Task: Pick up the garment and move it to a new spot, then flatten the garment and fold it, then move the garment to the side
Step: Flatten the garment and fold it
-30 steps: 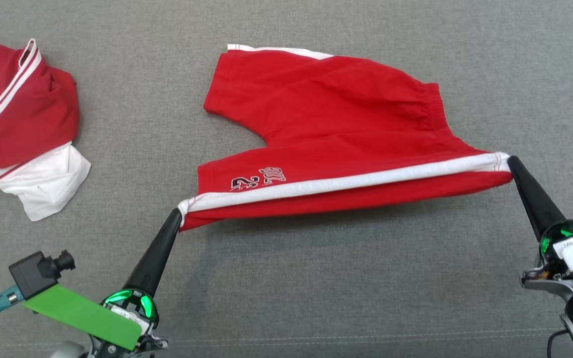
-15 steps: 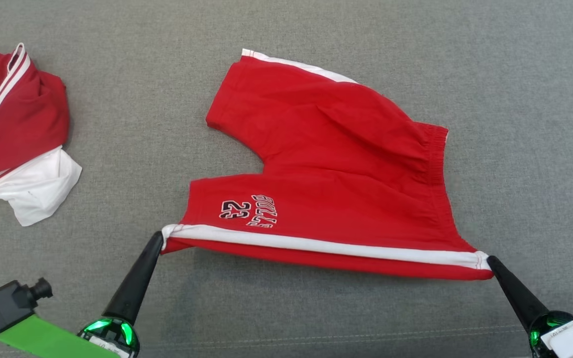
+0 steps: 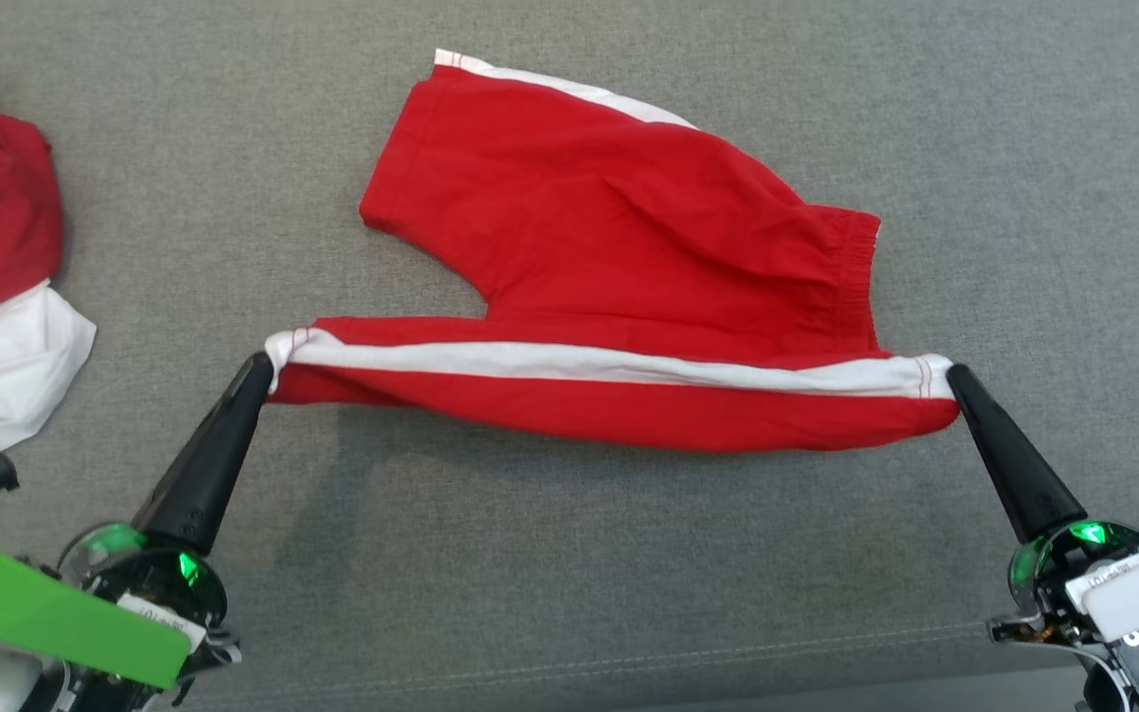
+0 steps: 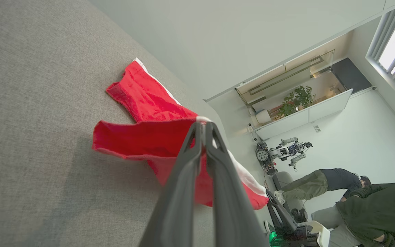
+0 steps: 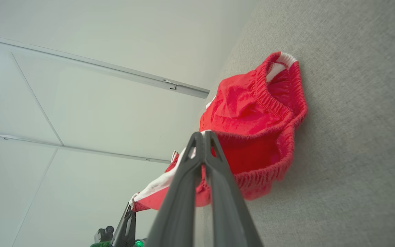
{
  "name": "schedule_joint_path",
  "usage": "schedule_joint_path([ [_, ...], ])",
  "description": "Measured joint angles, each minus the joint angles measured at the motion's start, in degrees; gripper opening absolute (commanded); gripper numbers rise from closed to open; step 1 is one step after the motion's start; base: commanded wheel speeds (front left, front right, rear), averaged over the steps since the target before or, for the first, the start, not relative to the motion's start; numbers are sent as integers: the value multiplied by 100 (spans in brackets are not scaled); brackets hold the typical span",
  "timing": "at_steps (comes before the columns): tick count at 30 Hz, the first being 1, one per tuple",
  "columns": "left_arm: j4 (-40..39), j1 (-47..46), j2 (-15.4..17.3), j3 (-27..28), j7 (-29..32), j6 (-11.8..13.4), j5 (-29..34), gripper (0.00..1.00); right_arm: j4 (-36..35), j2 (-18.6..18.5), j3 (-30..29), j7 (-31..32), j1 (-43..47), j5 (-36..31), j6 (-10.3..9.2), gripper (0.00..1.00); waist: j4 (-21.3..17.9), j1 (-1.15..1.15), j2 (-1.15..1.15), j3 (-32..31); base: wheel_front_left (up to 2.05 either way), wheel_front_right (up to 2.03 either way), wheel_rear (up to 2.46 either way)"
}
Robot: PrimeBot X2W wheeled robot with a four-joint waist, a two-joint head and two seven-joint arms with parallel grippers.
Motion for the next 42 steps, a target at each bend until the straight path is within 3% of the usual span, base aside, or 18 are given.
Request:
schedule_joint_path([
  [13,-16,-1789,-41,-134,694,391,130,0,23,609,13,-435,-1067,-319,-38,0,-296,0,0,702,0,0,0],
  [20,567,-2880,-132,-182,1025,605,457,0,368,818,-179,-706,-1545,-412,-255,0,-404,0,0,1143,0,0,0],
  [30,1468,-4136,-706,-541,1367,676,578,0,818,973,-168,-879,-2333,-647,-420,0,-385,0,0,1651,0,0,0],
  [42,2565,-5101,-1160,-854,1631,646,876,0,1194,1027,92,-870,-2860,-834,-428,0,-416,0,0,1849,0,0,0],
])
